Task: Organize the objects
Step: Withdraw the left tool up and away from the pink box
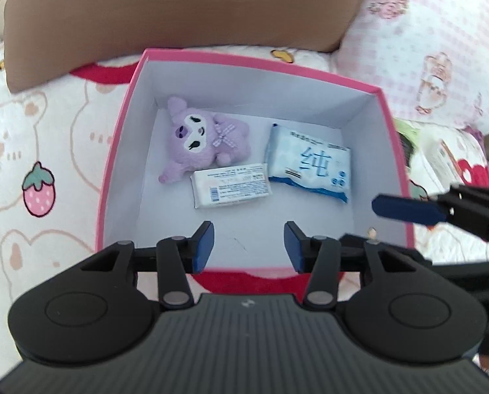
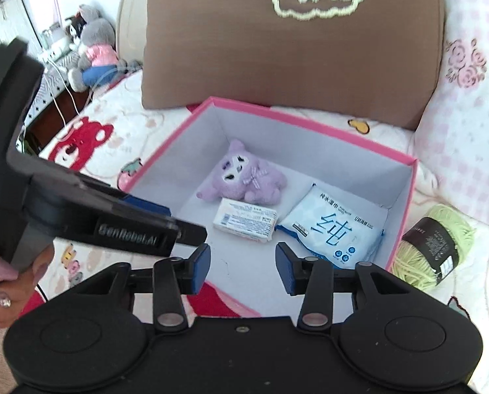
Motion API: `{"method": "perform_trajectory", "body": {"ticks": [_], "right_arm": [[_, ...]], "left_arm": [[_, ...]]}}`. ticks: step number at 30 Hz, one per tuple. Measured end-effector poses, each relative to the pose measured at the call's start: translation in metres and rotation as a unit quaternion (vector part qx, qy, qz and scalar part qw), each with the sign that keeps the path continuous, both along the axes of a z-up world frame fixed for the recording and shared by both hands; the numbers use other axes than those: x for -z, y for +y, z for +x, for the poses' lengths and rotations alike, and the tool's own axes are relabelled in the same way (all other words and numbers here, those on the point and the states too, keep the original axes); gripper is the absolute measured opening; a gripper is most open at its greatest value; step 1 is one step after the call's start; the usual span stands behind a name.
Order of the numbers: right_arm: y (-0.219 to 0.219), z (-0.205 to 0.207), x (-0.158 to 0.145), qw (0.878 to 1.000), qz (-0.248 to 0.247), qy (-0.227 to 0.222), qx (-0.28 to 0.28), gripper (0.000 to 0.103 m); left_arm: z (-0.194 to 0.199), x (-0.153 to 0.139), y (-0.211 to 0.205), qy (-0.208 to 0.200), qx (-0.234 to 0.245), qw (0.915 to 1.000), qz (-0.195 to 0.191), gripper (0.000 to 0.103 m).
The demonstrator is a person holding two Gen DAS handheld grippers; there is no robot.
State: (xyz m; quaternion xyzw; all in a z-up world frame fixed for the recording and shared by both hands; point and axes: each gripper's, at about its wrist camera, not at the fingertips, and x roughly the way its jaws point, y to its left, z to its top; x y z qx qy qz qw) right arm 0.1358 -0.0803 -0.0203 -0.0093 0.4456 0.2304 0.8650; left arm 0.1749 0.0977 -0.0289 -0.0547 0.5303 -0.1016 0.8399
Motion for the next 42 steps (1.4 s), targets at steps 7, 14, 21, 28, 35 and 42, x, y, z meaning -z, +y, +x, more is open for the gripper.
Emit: {"method": "perform_trajectory", "body": {"ticks": [7, 14, 21, 28, 35, 42], "right_arm": [[-0.010, -0.027, -0.019, 1.000, -0.001, -0.013, 0.007, 0.054], [-0.022, -0.065, -0.038, 0.999, -0.017, -0.031, 0.003, 0.059], [-0.031, -0.092, -0.056, 0.999, -0.017, -0.044, -0.002, 0.070], [-0.034, -0.108, -0.066, 0.999, -0.005, -0.052, -0.017, 0.082], [-0.030, -0.126, -0.074, 0.997, -0.038, -0.065, -0.028, 0.093], [-0.043, -0.141, -0.076, 0.997, -0.037, -0.050, -0.035, 0.094]], "left_arm": [[-0.040, -0.021, 0.003, -0.016, 0.004, 0.9998, 0.012, 0.059], [-0.074, -0.037, 0.000, -0.024, 0.021, 0.9995, 0.005, 0.064], [-0.102, -0.057, -0.006, -0.043, 0.024, 0.9988, 0.000, 0.069], [-0.123, -0.065, -0.010, -0.054, 0.027, 0.9982, 0.006, 0.071], [-0.135, -0.073, -0.020, -0.060, 0.040, 0.9973, 0.016, 0.076], [-0.148, -0.070, -0.030, -0.052, 0.054, 0.9972, 0.006, 0.094]]}}
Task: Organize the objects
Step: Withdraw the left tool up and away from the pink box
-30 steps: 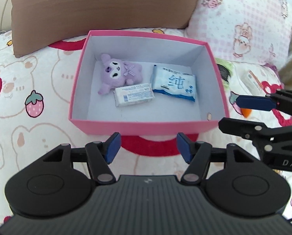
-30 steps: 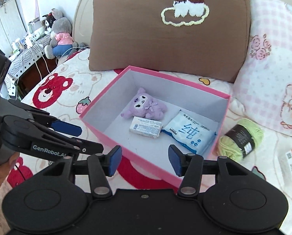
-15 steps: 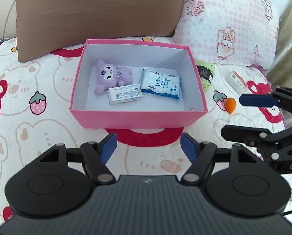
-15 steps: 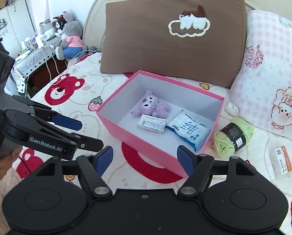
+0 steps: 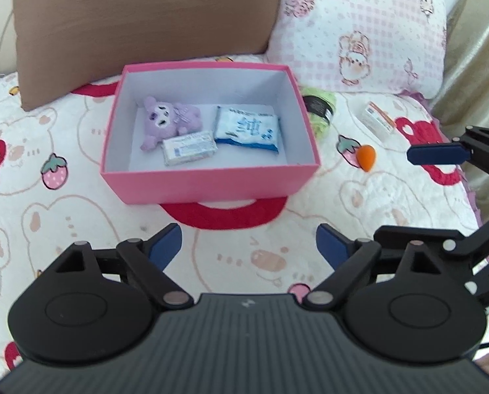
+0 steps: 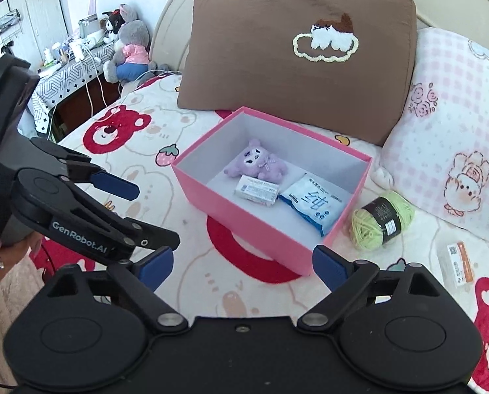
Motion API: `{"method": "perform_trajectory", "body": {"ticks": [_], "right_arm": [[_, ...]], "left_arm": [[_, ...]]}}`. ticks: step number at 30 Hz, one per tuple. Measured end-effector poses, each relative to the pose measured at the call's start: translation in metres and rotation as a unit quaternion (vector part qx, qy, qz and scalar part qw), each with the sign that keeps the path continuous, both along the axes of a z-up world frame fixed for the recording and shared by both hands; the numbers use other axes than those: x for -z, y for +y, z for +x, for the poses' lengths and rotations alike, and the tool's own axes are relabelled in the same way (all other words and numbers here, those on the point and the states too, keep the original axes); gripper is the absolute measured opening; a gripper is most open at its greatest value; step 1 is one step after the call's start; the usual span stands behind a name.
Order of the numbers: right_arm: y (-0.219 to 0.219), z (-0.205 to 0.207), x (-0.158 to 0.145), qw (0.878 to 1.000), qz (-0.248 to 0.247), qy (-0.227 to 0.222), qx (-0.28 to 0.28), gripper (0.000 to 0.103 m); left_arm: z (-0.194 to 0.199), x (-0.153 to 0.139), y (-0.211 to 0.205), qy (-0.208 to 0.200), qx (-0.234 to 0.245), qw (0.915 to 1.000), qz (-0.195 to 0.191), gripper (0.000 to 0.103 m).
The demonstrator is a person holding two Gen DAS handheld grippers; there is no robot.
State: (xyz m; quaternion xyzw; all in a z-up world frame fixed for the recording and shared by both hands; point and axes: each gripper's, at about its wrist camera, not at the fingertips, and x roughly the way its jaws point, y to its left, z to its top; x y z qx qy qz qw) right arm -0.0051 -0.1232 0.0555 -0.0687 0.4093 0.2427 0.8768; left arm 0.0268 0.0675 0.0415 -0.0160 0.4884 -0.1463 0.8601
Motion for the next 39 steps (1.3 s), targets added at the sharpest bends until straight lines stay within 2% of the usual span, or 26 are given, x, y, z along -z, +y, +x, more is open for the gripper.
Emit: {"method": "perform_trajectory", "body": {"ticks": [8, 19, 22, 26, 34, 39], "right_arm": [[-0.016, -0.012, 0.003, 1.000, -0.016, -0.004, 0.016, 0.094], [-0.052, -0.035, 0.004, 0.999, -0.009, -0.010, 0.049, 0.094], [-0.062, -0.040, 0.009, 0.998, -0.007, -0.007, 0.056, 0.094], [-0.076, -0.044, 0.016, 0.998, -0.006, -0.004, 0.065, 0.094], [-0.100, -0.048, 0.024, 0.996, -0.003, -0.031, 0.081, 0.094], [-0.111, -0.052, 0.033, 0.993, -0.006, -0.068, 0.092, 0.094]], "left_arm": [[-0.008, 0.005, -0.018, 0.001, 0.006, 0.9998, 0.021, 0.098], [-0.019, 0.010, -0.040, 0.013, 0.019, 0.9997, 0.006, 0.098], [-0.024, 0.012, -0.052, 0.002, 0.028, 0.9994, 0.019, 0.098], [-0.030, 0.015, -0.071, -0.021, 0.051, 0.9969, 0.057, 0.098], [-0.022, 0.028, -0.094, -0.005, 0.054, 0.9971, 0.053, 0.098], [-0.009, 0.037, -0.105, 0.007, 0.059, 0.9971, 0.046, 0.098]]}}
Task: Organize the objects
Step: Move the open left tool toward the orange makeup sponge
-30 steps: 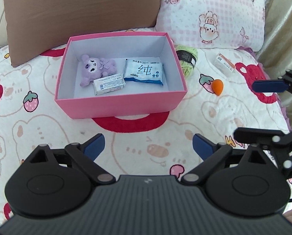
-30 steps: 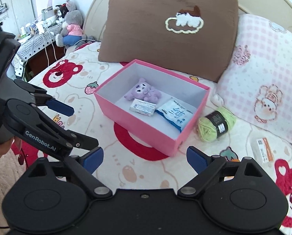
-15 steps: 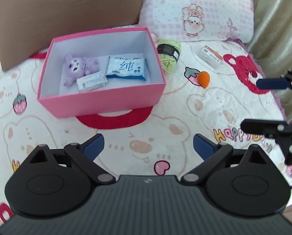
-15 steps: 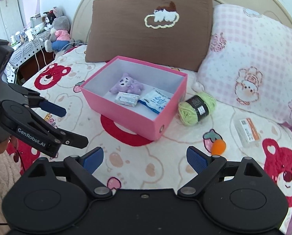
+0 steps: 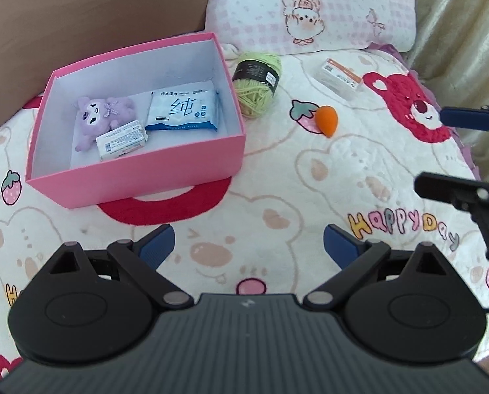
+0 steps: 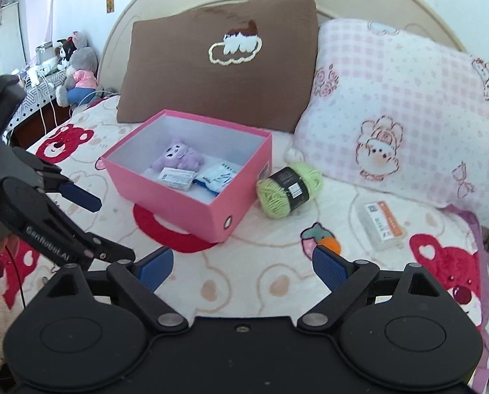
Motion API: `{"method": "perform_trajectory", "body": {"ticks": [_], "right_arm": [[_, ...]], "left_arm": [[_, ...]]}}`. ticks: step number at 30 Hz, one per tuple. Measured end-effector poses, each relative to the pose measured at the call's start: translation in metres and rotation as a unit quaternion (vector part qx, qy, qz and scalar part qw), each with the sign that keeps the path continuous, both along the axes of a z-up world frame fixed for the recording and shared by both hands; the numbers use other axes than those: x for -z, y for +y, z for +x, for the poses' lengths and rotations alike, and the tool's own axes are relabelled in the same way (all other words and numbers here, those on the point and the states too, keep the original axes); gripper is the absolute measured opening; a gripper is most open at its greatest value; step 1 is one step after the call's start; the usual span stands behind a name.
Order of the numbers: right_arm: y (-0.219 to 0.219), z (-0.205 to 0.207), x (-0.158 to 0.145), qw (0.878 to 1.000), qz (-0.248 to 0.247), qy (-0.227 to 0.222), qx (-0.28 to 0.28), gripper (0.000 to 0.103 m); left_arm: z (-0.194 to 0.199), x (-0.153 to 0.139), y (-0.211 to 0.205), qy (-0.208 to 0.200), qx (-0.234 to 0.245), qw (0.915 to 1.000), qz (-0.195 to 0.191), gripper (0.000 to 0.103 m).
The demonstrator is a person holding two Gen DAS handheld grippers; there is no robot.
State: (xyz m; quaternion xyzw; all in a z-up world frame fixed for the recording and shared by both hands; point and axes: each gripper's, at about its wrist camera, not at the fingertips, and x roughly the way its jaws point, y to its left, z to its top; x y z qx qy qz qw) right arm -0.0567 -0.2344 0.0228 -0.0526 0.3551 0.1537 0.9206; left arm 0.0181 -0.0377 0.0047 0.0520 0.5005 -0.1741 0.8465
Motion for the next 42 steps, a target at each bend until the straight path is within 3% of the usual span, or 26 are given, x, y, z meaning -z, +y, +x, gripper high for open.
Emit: {"method": "perform_trajectory", "body": {"ticks": [7, 18, 22, 25, 28, 34, 38, 42], "right_arm": [[-0.010, 0.008, 0.021, 1.000, -0.017, -0.017, 0.009, 0.094], [-0.044, 0.042, 0.068, 0.998, -0.028, 0.025, 0.048, 0.094], [-0.059, 0.050, 0.085, 0.997, -0.018, 0.030, 0.068, 0.092], [-0.075, 0.055, 0.092, 0.994, 0.026, 0.025, 0.099, 0.092], [-0.087, 0.060, 0.105, 0.991, 0.062, 0.029, 0.117, 0.092], [-0.092, 0.070, 0.131, 0.992, 0.053, 0.028, 0.108, 0.090], [-0.088, 0.075, 0.138, 0.995, 0.045, 0.017, 0.092, 0.089], [-0.089, 0.081, 0.144, 0.995, 0.059, 0.009, 0.085, 0.089]], "left_arm": [[0.019, 0.017, -0.019, 0.003, 0.011, 0.9999, 0.008, 0.098], [0.053, 0.033, -0.063, -0.014, 0.052, 0.9976, 0.044, 0.098], [0.069, 0.040, -0.070, 0.008, 0.049, 0.9986, 0.019, 0.098], [0.078, 0.046, -0.077, 0.013, 0.045, 0.9989, 0.004, 0.098], [0.085, 0.049, -0.089, -0.005, 0.025, 0.9995, 0.019, 0.098], [0.103, 0.054, -0.116, -0.035, 0.012, 0.9986, 0.038, 0.098], [0.110, 0.055, -0.127, -0.011, 0.016, 0.9998, 0.005, 0.097], [0.111, 0.060, -0.143, -0.019, 0.030, 0.9993, -0.004, 0.097]]}}
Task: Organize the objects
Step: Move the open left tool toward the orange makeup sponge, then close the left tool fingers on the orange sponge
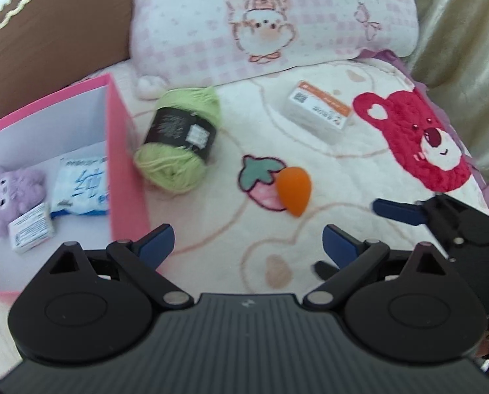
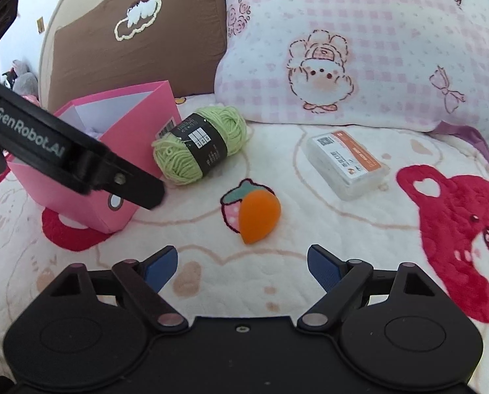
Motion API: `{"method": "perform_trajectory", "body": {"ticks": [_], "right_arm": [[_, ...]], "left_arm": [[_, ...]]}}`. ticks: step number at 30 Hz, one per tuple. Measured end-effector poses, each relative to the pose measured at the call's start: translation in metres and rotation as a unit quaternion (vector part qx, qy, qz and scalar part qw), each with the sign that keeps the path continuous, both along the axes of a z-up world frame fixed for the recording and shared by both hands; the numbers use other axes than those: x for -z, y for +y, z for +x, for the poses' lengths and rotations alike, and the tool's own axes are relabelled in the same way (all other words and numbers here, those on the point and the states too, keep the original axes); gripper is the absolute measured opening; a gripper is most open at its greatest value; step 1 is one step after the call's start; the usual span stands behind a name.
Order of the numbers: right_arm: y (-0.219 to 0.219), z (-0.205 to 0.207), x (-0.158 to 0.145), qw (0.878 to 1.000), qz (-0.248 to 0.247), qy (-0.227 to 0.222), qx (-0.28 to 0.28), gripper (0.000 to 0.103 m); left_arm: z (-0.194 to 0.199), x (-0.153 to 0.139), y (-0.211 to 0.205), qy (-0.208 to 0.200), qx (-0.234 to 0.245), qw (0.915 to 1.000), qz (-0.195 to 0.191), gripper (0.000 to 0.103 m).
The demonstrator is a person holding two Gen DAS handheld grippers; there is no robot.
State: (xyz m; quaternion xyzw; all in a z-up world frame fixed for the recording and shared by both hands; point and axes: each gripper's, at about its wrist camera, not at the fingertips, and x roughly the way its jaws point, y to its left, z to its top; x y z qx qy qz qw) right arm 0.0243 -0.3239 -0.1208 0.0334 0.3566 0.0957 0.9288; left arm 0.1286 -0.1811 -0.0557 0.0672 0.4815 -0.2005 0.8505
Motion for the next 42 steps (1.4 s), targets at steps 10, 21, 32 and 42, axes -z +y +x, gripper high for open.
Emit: {"method": "perform_trajectory", "body": {"ticks": [10, 21, 32, 42], "right_arm": [[0.006, 0.025, 0.019, 1.000, 0.000, -0.028, -0.008, 0.088], [0.004, 0.045, 0.032, 1.000, -0.010, -0.023, -0.001, 0.067], [-0.003, 0.056, 0.039, 1.000, -0.006, -0.010, 0.009, 0.053], [-0.006, 0.055, 0.041, 1.000, -0.006, -0.017, 0.002, 0.043]], "left_arm": [[0.022, 0.035, -0.012, 0.025, -0.024, 0.9981, -0.050, 0.095], [0.032, 0.064, -0.019, -0.016, -0.020, 0.9929, -0.116, 0.077], [0.047, 0.086, -0.025, 0.017, -0.014, 0.9877, -0.155, 0.034], [0.046, 0.092, -0.027, 0.021, -0.020, 0.9864, -0.162, 0.033]]}}
